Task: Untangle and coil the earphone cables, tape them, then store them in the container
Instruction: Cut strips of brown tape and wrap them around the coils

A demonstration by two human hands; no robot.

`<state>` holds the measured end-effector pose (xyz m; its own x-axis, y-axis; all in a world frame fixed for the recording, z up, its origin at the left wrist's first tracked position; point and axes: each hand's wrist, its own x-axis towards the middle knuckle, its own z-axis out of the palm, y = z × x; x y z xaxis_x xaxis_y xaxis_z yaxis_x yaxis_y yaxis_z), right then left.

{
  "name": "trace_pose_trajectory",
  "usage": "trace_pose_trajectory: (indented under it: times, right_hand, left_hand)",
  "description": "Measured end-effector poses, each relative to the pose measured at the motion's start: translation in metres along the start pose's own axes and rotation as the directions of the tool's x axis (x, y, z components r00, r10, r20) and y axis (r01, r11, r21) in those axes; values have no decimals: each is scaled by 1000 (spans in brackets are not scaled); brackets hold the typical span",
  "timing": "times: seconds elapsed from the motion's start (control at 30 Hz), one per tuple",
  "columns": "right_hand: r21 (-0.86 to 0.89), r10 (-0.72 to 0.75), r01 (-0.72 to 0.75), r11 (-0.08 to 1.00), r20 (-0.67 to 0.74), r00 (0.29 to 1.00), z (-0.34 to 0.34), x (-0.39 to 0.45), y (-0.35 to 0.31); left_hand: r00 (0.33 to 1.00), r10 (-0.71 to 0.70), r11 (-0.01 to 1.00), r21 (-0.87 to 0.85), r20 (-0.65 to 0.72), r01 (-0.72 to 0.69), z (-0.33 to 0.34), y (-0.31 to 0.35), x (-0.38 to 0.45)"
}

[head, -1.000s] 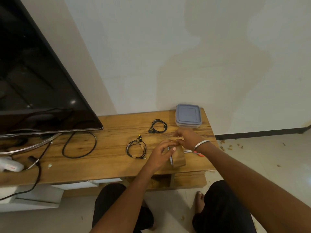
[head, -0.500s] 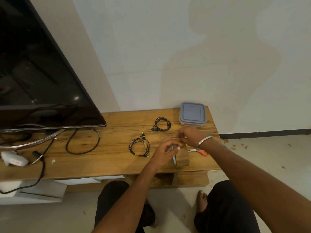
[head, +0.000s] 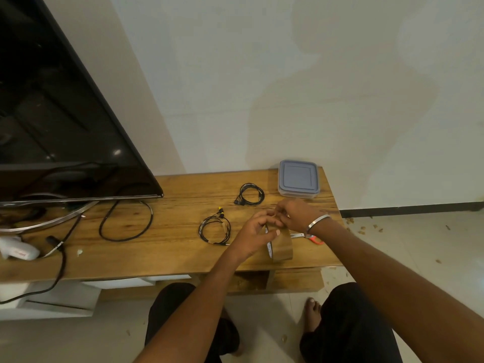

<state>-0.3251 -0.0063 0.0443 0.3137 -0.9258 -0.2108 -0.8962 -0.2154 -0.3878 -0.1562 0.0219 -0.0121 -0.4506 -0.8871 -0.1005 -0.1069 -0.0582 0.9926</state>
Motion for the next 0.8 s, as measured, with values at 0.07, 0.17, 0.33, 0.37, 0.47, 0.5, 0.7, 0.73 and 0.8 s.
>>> trace_pose_trajectory:
  times: [0.07,0.17,0.33,0.37,0.47,0.5,0.7,0.73,0.8]
  right_hand:
    - [10,1,-1,1000,2,1000,0,1,0]
    - [26,3,-4,1000,7,1000,-1,0,-2]
    - [57,33,-35,998,45,998,-2,3,-2]
    - [33,29,-30,999,40,999,-2,4,-2]
    - [-33,16,-15,999,14,1000,-3,5,-5]
    - [-39,12,-12,999,10,1000,-3,5,-6]
    - [28,0,-2,1000,71,998,-4,2,3]
    - [42,1,-5,999,89,996,-5,3,4]
    - [56,-2,-5,998,125,992,-6,2,6]
  left_hand:
    - [1000,-4,1000,20,11,4,-1,0,0]
    - [1000,-25,999,40,12,25,-2,-2,2]
    - [999,-42,998,40,18,42,-4,-2,3]
    - [999,-41,998,45,23,40,-4,-2,3]
    - [999,-32,998,46,25,31,-5,-1,2]
    - [999,-31,998,48,21,30,-5,-1,3]
    - [999,-38,999,34,25,37,-5,-2,3]
    - [999,-34,999,34,28,33,-5,-2,2]
    - [999,-25,999,34,26,24,-6,-2,1]
